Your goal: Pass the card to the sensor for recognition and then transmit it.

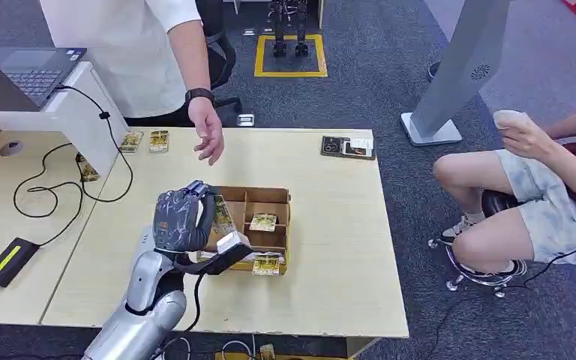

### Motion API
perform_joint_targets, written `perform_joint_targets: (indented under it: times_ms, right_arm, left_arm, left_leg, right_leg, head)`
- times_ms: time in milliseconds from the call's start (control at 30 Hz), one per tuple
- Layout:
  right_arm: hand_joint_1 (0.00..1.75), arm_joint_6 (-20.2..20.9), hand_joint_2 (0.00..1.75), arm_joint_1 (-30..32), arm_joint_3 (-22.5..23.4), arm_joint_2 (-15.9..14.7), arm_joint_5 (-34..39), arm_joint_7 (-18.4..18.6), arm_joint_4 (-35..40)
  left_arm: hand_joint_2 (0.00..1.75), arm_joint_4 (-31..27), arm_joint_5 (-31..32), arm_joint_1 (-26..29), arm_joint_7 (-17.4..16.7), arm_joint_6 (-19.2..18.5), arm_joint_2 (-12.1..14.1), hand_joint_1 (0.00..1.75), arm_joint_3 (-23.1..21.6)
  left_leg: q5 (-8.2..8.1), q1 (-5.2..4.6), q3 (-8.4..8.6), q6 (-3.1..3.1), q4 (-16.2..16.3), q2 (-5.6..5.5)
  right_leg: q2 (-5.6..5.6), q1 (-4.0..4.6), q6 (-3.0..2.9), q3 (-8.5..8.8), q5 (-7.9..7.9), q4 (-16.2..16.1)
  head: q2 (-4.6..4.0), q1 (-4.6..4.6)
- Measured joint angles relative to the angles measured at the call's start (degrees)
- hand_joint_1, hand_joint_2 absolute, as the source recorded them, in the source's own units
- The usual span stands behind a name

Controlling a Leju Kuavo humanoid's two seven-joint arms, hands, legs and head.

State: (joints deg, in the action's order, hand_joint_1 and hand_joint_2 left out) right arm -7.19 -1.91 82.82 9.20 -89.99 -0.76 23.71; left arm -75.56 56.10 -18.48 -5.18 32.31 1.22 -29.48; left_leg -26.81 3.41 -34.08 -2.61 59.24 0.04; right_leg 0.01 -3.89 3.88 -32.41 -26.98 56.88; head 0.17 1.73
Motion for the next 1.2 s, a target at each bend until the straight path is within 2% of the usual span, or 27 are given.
perform_joint_targets:
  times_ms: [167,300,667,767,800,833,867,900,1200]
  right_arm:
    - [0.0,-1.02,1.75,-0.09,-0.68,-0.48,0.0,0.24,-1.31]
    - [0.0,-1.68,1.75,-0.36,-1.9,-1.31,0.0,0.33,-2.82]
    - [0.0,-3.17,1.75,-1.06,-4.85,-3.19,0.0,0.89,-6.05]
    - [0.0,-3.54,1.75,-1.07,-6.51,-3.58,0.0,2.03,-6.71]
    - [0.0,-3.54,1.75,-1.06,-6.93,-3.67,0.02,2.23,-6.89]
    - [0.0,-3.54,1.75,-1.07,-7.21,-3.72,0.02,2.4,-7.06]
    - [0.0,-3.56,1.75,-1.08,-7.5,-3.8,0.02,2.49,-7.21]
    - [0.0,-3.58,1.75,-1.09,-7.67,-3.8,0.02,2.49,-7.28]
    - [0.0,-4.19,1.75,-1.07,-9.01,-4.22,0.0,2.49,-7.76]
  left_arm:
    - [1.75,0.17,-5.34,-2.02,1.59,0.11,-0.92,1.75,0.87]
    - [1.75,1.53,-8.17,-6.18,2.42,0.04,-1.66,1.75,1.22]
    - [1.75,8.81,-10.38,-15.45,0.11,-0.37,-3.54,1.75,1.88]
    - [1.75,11.69,-11.12,-17.87,0.04,-0.33,-3.82,1.75,2.21]
    - [1.75,12.37,-11.43,-18.43,0.06,-0.31,-4.0,1.64,2.29]
    - [1.75,12.96,-11.8,-18.82,0.13,-0.29,-4.2,0.96,2.4]
    - [1.75,13.33,-12.12,-19.05,0.24,-0.29,-4.31,0.96,2.49]
    - [1.75,13.57,-12.37,-19.15,0.26,-0.29,-4.46,0.0,2.51]
    - [1.75,15.23,-14.07,-19.24,0.48,-0.11,-4.72,0.0,2.71]
  left_leg:
    - [0.0,0.0,-0.01,0.0,0.0,0.0]
    - [0.02,0.0,-0.02,0.02,0.0,-0.01]
    - [0.08,0.0,-0.01,0.01,0.02,0.0]
    - [0.08,0.0,-0.01,0.01,0.02,0.0]
    - [0.08,0.0,-0.01,0.01,0.02,0.0]
    - [0.08,0.0,-0.01,0.01,0.02,0.0]
    - [0.08,0.0,-0.01,0.01,0.02,0.0]
    - [0.08,0.0,-0.01,0.01,0.02,0.0]
    - [0.08,0.0,-0.02,0.01,0.02,0.0]
  right_leg:
    - [-0.01,0.0,0.0,-0.01,0.0,0.0]
    - [-0.01,0.0,0.03,-0.01,0.06,0.0]
    - [0.02,0.0,0.0,-0.02,0.11,0.0]
    - [0.02,0.0,0.0,-0.02,0.12,0.0]
    - [0.02,0.0,0.0,-0.02,0.12,0.0]
    - [0.02,0.0,0.0,-0.02,0.12,0.0]
    - [0.02,0.0,0.0,-0.02,0.12,0.0]
    - [0.02,0.0,0.0,-0.02,0.12,0.0]
    - [0.02,0.0,0.0,-0.02,0.11,0.0]
  head:
    - [0.0,0.02]
    - [0.0,0.0]
    - [0.0,0.02]
    - [0.0,0.0]
    - [0.0,0.02]
    - [0.0,0.0]
    - [0.0,0.0]
    - [0.0,0.02]
    - [0.0,0.02]
